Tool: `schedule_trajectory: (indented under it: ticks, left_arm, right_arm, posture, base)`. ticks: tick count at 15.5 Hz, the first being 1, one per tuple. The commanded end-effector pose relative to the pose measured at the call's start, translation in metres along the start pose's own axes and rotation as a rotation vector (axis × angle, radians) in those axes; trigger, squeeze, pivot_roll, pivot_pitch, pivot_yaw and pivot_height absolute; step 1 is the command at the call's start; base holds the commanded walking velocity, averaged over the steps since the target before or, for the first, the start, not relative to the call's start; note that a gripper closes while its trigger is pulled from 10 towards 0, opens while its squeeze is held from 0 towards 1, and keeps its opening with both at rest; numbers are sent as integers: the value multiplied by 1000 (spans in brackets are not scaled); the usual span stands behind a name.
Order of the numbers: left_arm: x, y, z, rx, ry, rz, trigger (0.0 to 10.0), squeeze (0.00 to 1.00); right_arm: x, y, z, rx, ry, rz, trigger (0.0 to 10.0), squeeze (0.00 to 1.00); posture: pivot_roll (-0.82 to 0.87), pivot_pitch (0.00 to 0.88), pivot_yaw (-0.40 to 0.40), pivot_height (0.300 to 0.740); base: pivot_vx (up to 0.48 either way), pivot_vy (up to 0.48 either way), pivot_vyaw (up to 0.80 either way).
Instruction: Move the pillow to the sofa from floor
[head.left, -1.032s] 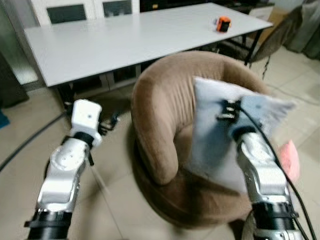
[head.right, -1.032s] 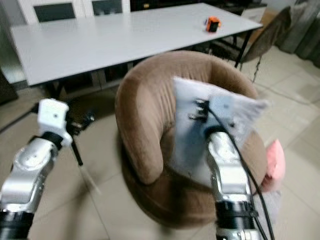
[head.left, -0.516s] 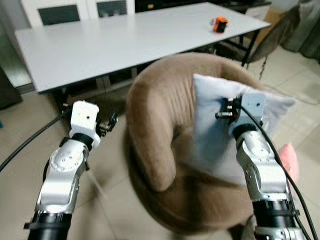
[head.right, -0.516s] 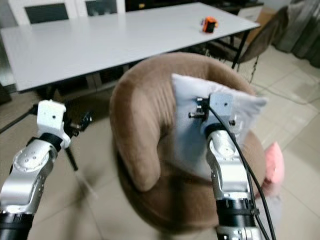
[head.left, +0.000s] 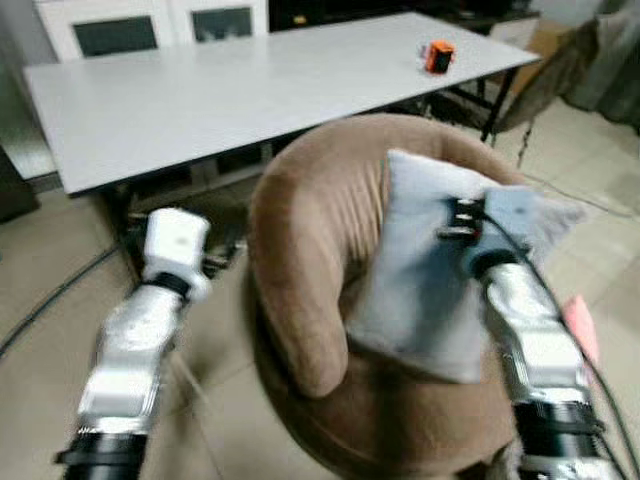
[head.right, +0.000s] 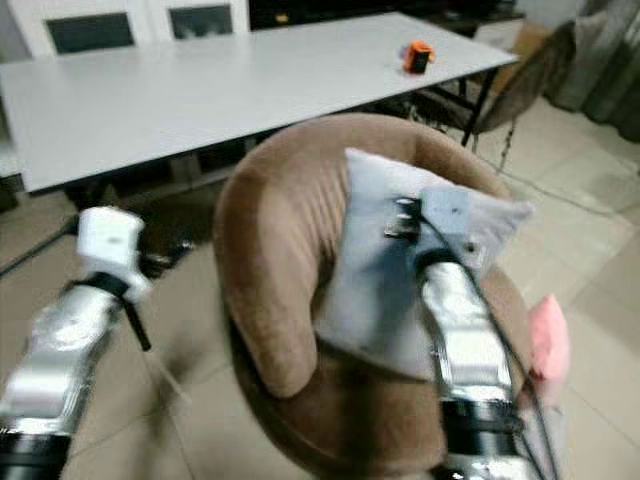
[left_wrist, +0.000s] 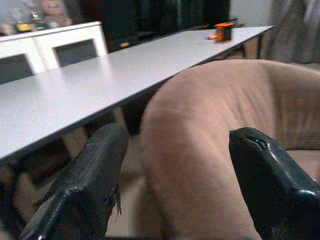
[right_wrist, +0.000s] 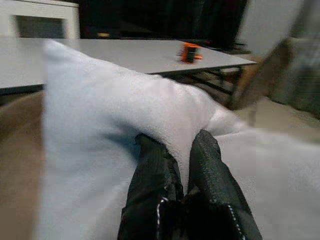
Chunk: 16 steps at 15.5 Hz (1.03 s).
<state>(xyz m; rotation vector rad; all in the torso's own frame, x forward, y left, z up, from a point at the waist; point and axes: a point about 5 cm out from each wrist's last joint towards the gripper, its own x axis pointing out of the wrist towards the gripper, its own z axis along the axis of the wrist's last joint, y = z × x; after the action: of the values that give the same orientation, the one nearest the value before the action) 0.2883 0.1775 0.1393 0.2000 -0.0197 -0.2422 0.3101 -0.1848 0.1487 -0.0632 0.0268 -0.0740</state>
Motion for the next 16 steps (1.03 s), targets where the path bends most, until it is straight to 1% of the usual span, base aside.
schedule_trajectory:
  ticks: [1,5,9,11,14,16]
  left_arm:
    - [-2,5,2,15,-3,17,10000,0]
    - [-6,5,1,17,5,8,10000,0]
    - [-9,5,1,24,14,0,10000,0]
    - [-9,3,1,22,17,-4,10000,0]
    - [-9,2,1,19,18,-5,10000,0]
    - [-9,1,0,15,20,-2,10000,0]
  right_arm:
    - [2,4,14,2,-66,16,10000,0]
    - [2,-3,14,-15,-66,1,10000,0]
    - [0,-14,12,-31,-59,-27,10000,0]
    - [1,-19,11,-41,-54,-40,10000,0]
    - [1,-24,11,-50,-53,-49,10000,0]
    - [2,-31,13,-69,-54,-60,10000,0]
  posture:
    - [24,0,-62,740]
    - [27,0,-55,740]
    - [29,0,-48,740]
    - [26,8,-51,740]
    - [23,13,-55,740]
    - [19,13,-60,740]
  base:
    - [304,0,0]
    - [300,0,0]
    - [299,0,0]
    - [298,0,0]
    - [299,0,0]
    - [296,0,0]
